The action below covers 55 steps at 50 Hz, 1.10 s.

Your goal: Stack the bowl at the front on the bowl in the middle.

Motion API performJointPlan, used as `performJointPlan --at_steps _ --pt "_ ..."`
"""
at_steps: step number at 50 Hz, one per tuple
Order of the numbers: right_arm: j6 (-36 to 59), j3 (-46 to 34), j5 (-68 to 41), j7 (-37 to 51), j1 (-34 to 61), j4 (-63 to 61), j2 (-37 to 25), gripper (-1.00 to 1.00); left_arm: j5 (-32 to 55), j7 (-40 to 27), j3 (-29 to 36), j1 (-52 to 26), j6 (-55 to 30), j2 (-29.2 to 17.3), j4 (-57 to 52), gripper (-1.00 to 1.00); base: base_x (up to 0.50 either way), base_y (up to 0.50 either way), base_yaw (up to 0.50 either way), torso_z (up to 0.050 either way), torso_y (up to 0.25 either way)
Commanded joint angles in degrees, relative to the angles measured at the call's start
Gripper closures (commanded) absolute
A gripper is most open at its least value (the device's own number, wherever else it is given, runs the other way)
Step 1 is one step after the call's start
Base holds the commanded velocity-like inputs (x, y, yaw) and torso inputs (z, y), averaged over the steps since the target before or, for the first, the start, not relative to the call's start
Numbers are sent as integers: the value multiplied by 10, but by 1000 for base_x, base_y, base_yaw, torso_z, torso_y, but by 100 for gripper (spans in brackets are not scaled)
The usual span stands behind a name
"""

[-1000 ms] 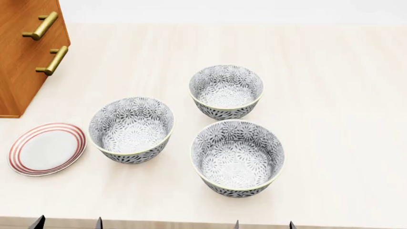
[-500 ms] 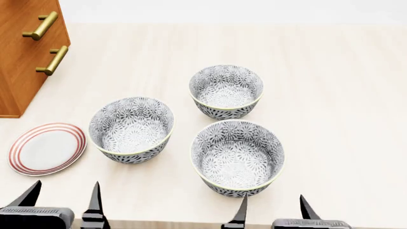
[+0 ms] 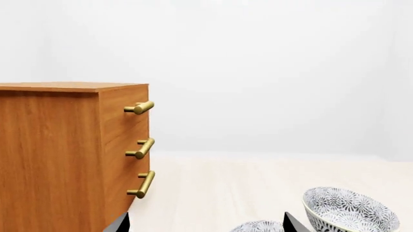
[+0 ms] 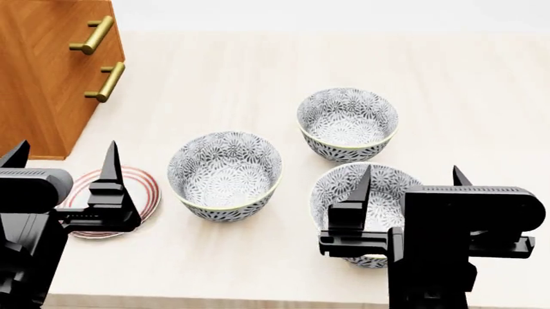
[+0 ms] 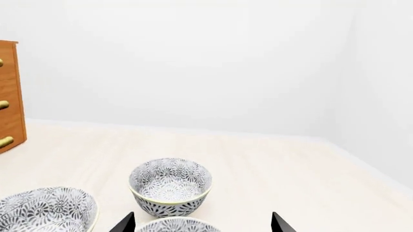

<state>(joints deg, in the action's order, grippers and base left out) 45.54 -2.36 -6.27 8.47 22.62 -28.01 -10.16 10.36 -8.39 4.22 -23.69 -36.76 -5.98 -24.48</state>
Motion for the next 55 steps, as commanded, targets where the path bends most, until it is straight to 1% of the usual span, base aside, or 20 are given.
performJointPlan --at_steps 1,3,4,5,6,8,9,11,15,41,42,44,45,48,52,55 --pt "44 -11 4 15 20 -25 -6 -100 4 -9 4 -6 -8 -11 -15 -100 0 500 0 0 0" --pt "36 -11 4 16 18 -20 -6 -100 5 -10 4 -4 -5 -12 -14 -100 0 500 0 0 0" --pt "12 -5 3 18 13 -18 -2 -100 6 -10 4 -3 -6 -13 -14 -100 0 500 0 0 0" --pt "18 5 -4 21 13 -16 5 -100 7 -10 4 -3 -6 -13 -14 -100 0 0 0 0 0" --pt "36 -1 4 29 21 -9 5 -100 8 -10 4 -4 -7 -14 -14 -100 0 0 0 0 0" --pt "7 -20 9 20 14 -11 -6 -100 10 -11 4 -5 -6 -14 -11 -100 0 0 0 0 0" --pt "17 -32 8 11 16 -11 -12 -100 10 -12 4 -3 -5 -14 -11 -100 0 0 0 0 0" --pt "36 -21 -16 -5 19 -17 -7 -100 10 -12 7 -2 -1 -15 -9 -100 500 0 0 0 0" --pt "27 -27 -4 7 19 -13 -9 -100 12 -13 7 -3 2 -17 -3 -100 500 0 0 0 0" --pt "27 -27 -15 10 25 -7 -15 -100 15 -29 20 -8 8 -26 -2 -100 500 0 0 0 0" --pt "42 -21 -6 32 32 3 -6 -100 16 -29 20 -8 8 -26 -2 -100 469 12 0 0 15" --pt "28 -31 -11 16 29 6 -13 -100 16 -30 21 -7 10 -26 -2 -100 0 0 0 0 0" --pt "32 -27 -1 34 33 12 -7 -100 17 -30 21 -8 9 -27 -1 -100 0 0 0 0 0" --pt "33 -19 -12 27 35 15 -6 -100 19 -31 22 -8 9 -28 -3 -100 0 0 0 0 0" --pt "58 -8 -19 34 44 22 1 -100 21 -33 21 -7 9 -29 -3 -100 0 0 0 0 0" --pt "102 -4 -30 32 68 39 3 -100 20 -34 24 -4 12 -30 -1 -100 0 0 0 0 0"
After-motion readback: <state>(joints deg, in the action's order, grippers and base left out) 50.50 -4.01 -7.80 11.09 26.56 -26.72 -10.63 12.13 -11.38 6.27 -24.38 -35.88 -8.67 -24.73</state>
